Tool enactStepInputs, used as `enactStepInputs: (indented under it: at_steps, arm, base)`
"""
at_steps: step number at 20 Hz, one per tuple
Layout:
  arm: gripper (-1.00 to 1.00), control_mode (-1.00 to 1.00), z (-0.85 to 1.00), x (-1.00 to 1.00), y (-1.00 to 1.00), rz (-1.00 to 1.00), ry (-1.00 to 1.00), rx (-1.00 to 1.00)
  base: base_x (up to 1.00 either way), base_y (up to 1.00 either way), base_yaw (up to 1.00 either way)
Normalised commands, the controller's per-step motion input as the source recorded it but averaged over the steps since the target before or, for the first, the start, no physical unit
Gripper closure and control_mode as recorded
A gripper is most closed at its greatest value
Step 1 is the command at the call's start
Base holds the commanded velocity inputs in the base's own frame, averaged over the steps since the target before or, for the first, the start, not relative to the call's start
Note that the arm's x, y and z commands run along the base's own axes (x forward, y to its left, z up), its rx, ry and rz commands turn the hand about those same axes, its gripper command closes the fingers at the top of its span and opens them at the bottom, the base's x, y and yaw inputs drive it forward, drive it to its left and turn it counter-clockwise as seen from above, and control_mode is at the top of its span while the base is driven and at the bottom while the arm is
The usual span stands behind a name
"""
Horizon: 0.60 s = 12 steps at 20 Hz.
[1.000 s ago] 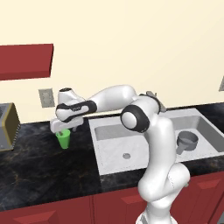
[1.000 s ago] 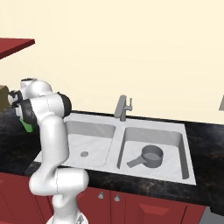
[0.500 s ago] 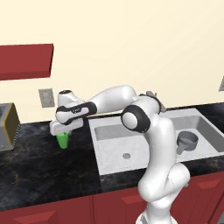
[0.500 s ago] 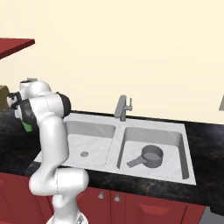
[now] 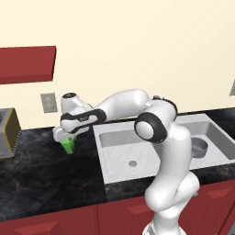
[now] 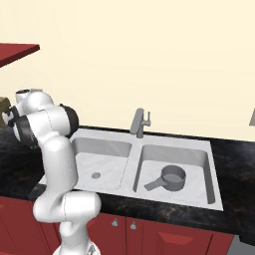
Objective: Move any existing items from the left basin to the right basin for drying. Then move the cup from the counter to the left basin of the sink for washing.
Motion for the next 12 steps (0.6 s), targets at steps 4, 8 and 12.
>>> enactStepInputs:
  at_steps: [4, 8, 12]
  arm:
    - [1.00, -1.00, 0.42, -0.02, -0.38, 0.00, -0.07, 0.00]
    - [1.00, -1.00, 0.35, 0.00, -0.52, 0.00, -0.01, 0.00]
    - [1.00, -1.00, 0.22, 0.00, -0.61, 0.00, -0.01, 0.02]
  base:
    - [0.00, 0.00, 0.00]
    - [0.00, 0.00, 0.00]
    - [0.00, 0.00, 0.00]
